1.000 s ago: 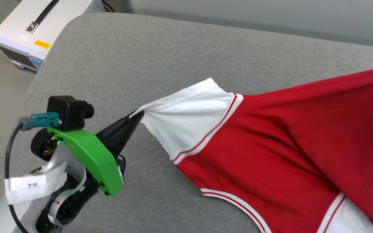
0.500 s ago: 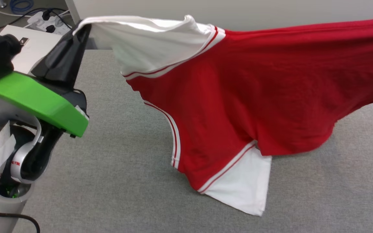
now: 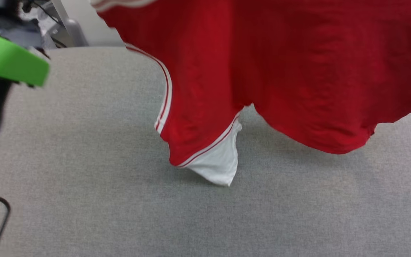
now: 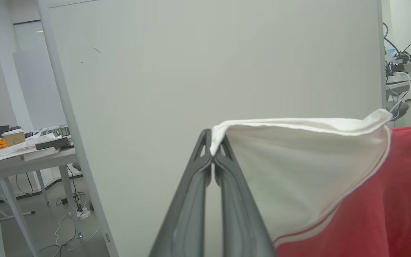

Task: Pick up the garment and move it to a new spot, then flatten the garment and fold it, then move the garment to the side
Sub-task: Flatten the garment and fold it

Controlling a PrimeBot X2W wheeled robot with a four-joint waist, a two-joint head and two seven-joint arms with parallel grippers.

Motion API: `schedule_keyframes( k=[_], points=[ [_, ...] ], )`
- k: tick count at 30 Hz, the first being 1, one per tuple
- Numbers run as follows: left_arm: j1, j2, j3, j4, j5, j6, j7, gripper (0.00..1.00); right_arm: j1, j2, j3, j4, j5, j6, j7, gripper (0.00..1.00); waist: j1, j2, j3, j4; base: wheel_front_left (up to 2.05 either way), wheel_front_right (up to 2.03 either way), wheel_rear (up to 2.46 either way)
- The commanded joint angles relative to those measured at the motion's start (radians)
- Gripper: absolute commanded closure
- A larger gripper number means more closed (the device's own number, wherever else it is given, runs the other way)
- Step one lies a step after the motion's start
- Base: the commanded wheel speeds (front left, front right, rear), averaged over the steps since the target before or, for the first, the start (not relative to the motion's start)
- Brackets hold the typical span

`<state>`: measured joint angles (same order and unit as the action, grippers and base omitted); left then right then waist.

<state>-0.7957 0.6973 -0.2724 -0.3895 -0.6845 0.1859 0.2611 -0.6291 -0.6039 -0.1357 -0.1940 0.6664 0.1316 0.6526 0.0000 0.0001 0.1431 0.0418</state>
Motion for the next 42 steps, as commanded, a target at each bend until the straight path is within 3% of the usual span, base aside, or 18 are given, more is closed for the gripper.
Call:
schedule_keyframes(
  k=[1, 10, 17, 22, 33, 37, 42],
  points=[
    [-0.047, 0.023, 0.015, 0.018, 0.013, -0.013, 0.005, 1.0, -0.027, -0.005, -0.007, 0.0, 0.001, -0.001, -0.015, 1.0, 0.0, -0.0001, 0.059, -0.016, 0.0, 0.0, 0.0],
    [-0.304, 0.095, 0.017, 0.162, 0.052, -0.128, 0.025, 1.0, -0.23, -0.021, 0.024, 0.05, -0.039, -0.001, -0.092, 1.0, 0.0, -0.0001, 0.258, -0.037, 0.0, 0.0, 0.0],
    [-0.582, 0.079, -0.034, 0.365, 0.122, -0.221, 0.009, 1.0, -0.476, -0.012, 0.115, 0.201, -0.115, -0.001, -0.183, 1.0, 0.0, -0.0001, 0.404, -0.047, 0.0, 0.0, 0.0],
    [-0.827, 0.041, -0.087, 0.547, 0.205, -0.269, -0.029, 1.0, -0.685, 0.037, 0.17, 0.363, -0.188, -0.001, -0.271, 1.0, 0.0, -0.0001, 0.498, -0.057, 0.0, 0.0, 0.0],
    [-1.192, -0.054, -0.154, 0.922, 0.322, -0.3, -0.273, 1.0, -0.997, 0.119, 0.229, 0.655, -0.339, -0.001, -0.474, 1.0, 0.0, -0.0001, 0.605, -0.051, 0.0, 0.0, 0.0],
    [-1.222, -0.085, -0.174, 1.029, 0.331, -0.305, -0.369, 1.0, -1.039, 0.141, 0.239, 0.737, -0.363, -0.001, -0.555, 1.0, 0.0, -0.0001, 0.623, -0.041, 0.0, 0.0, 0.0],
    [-1.15, -0.136, -0.212, 1.116, 0.299, -0.312, -0.459, 1.0, -1.013, 0.158, 0.306, 0.786, -0.383, -0.001, -0.69, 1.0, 0.0, -0.0001, 0.625, -0.029, 0.0, 0.0, 0.0]
  ],
)
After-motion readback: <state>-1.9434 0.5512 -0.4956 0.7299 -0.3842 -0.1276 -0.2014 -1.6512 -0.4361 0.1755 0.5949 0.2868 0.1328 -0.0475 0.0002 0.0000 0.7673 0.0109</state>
